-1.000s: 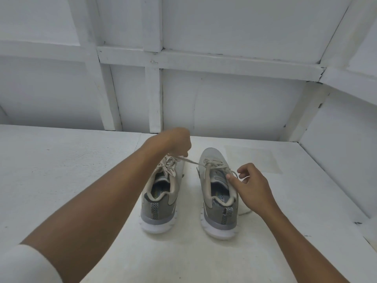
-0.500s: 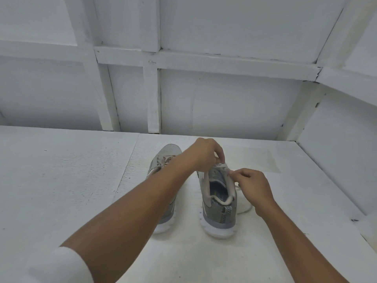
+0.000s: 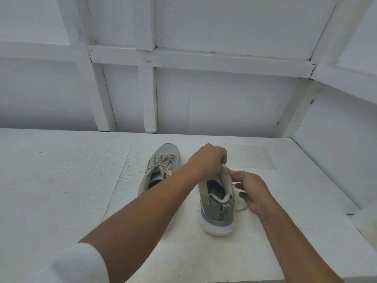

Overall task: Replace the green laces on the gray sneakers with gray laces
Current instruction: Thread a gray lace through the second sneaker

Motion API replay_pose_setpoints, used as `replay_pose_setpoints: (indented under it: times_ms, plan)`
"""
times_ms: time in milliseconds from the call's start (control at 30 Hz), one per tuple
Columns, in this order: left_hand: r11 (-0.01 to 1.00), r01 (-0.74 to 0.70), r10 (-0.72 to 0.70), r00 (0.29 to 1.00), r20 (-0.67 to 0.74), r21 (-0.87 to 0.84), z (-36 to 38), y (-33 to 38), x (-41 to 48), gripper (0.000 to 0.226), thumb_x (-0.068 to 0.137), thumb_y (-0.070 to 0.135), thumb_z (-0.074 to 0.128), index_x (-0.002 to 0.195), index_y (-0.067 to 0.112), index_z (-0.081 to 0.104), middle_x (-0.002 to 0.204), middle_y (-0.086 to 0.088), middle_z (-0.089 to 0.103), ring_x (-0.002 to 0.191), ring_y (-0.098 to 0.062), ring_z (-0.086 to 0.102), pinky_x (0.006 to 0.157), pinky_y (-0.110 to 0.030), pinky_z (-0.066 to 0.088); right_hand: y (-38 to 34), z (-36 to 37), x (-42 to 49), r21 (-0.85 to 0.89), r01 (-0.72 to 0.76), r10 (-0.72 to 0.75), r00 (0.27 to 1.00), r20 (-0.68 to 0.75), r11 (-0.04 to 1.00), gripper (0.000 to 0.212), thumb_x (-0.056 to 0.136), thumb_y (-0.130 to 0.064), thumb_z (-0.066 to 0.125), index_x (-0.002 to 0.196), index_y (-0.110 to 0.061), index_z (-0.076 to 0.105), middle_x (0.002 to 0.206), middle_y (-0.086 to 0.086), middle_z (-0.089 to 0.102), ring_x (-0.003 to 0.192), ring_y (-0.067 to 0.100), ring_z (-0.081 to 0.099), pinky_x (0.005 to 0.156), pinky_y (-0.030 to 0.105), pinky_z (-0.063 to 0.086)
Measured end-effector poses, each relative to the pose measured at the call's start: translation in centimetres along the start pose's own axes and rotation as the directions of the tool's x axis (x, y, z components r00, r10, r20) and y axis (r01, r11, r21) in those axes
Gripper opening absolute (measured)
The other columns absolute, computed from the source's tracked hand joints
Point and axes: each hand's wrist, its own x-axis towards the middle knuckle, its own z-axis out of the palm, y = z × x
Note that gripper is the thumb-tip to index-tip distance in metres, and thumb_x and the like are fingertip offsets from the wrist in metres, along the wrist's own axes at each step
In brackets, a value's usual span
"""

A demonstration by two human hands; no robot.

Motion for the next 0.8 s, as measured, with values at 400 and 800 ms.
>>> replay_pose_setpoints:
  times_ms: [400, 800]
  plan:
    - [0.996, -0.065, 0.068, 0.997, -0.045, 0.064, 0.82, 0.16, 0.13, 0.017, 0.089, 0.007, 0.06, 0.104, 0.014, 0.065, 0.104, -0.007, 0.063, 0.098, -0.023, 0.057, 0.082, -0.032, 0.051, -0.01, -0.07, -0.13, 0.003, -0.002, 0.002, 1.0, 0.014, 1.0, 0.017, 0.091, -0.023, 0.059, 0.091, -0.015, 0.074, 0.094, -0.001, 0.07, 0.085, 0.017, 0.051, 0.074, 0.034, 0.035]
    - [0.992, -0.069, 0.071, 0.997, -0.011, 0.107, 0.38, 0.92, -0.34, 0.018, 0.091, 0.011, 0.057, 0.107, 0.014, 0.063, 0.109, -0.008, 0.06, 0.101, -0.024, 0.057, 0.083, -0.035, 0.051, -0.29, 0.06, -0.54, -0.004, 0.009, -0.009, 0.999, 0.045, 1.0, 0.016, 0.09, -0.025, 0.061, 0.089, -0.016, 0.074, 0.093, -0.001, 0.071, 0.082, 0.016, 0.053, 0.073, 0.032, 0.037]
